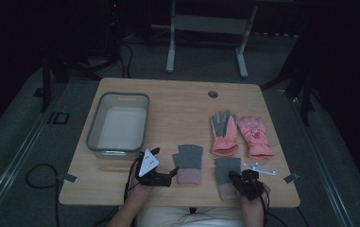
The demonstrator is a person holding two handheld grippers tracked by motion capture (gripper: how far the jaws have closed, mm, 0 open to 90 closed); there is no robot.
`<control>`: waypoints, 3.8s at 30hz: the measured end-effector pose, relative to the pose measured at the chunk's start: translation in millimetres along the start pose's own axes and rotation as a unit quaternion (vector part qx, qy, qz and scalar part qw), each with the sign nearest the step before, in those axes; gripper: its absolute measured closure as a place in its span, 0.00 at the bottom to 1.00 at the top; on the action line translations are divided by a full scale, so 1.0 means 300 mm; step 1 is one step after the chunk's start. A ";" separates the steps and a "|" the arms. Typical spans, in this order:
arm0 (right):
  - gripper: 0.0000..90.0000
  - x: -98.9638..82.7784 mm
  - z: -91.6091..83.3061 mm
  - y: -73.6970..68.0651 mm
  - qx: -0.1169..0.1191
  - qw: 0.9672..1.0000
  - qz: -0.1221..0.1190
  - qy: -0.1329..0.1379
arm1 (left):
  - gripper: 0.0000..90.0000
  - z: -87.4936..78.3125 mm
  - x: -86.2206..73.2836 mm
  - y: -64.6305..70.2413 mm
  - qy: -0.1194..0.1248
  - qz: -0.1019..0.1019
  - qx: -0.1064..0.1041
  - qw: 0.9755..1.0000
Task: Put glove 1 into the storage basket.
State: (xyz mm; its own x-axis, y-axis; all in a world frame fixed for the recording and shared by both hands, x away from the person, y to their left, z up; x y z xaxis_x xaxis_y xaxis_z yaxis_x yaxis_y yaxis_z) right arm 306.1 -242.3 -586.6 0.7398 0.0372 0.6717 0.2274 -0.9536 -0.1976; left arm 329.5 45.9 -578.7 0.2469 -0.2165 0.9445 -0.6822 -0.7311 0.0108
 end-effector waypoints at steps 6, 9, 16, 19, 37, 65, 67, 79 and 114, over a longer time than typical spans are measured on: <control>0.92 -0.002 0.018 0.009 -0.007 1.000 0.010 0.006 | 0.01 0.000 0.000 0.001 0.000 0.001 0.000 1.000; 0.90 -0.002 0.020 0.011 -0.010 1.000 0.011 0.010 | 0.01 0.000 0.000 0.001 0.000 0.000 0.000 1.000; 0.82 0.046 -0.022 0.014 -0.001 0.999 -0.043 0.016 | 0.01 0.000 0.000 0.000 0.000 -0.001 0.000 1.000; 0.79 0.072 -0.040 0.018 0.009 0.996 -0.090 0.008 | 0.01 0.000 0.000 0.001 0.000 0.000 -0.001 1.000; 0.74 0.079 -0.017 0.055 0.078 0.947 -0.307 -0.061 | 0.01 0.000 0.000 -0.001 0.000 0.000 0.003 1.000; 0.96 0.138 -0.101 -0.038 0.070 0.970 -0.233 -0.029 | 0.01 -0.001 0.000 -0.004 0.000 -0.006 0.003 1.000; 0.95 0.176 -0.131 -0.063 0.070 0.970 -0.233 -0.011 | 0.01 -0.001 -0.001 -0.005 0.000 -0.006 0.002 1.000; 0.95 0.323 -0.110 -0.267 0.088 0.967 -0.238 0.033 | 0.01 -0.001 0.001 -0.004 0.003 -0.007 0.003 1.000; 0.94 0.183 0.221 -0.385 0.111 0.965 -0.228 -0.071 | 0.01 -0.002 0.000 -0.003 0.004 -0.005 0.002 1.000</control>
State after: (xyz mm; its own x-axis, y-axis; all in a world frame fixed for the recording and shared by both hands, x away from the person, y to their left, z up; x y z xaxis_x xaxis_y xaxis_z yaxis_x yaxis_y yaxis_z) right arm 362.4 -110.3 -574.2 0.6061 0.4932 0.6240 0.6680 -0.7415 -0.0628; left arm 329.8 46.9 -578.4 0.2474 -0.2037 0.9473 -0.6776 -0.7352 0.0189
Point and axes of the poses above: each handheld gripper's, and its own axes: z roughly forward along the jaws, x roughly out of its top, y roughly to its right, the point moved 6 cm from there along z, roughly forward along the jaws, and after that the axes turned 2 degrees about -y, right-handed, at the moved point
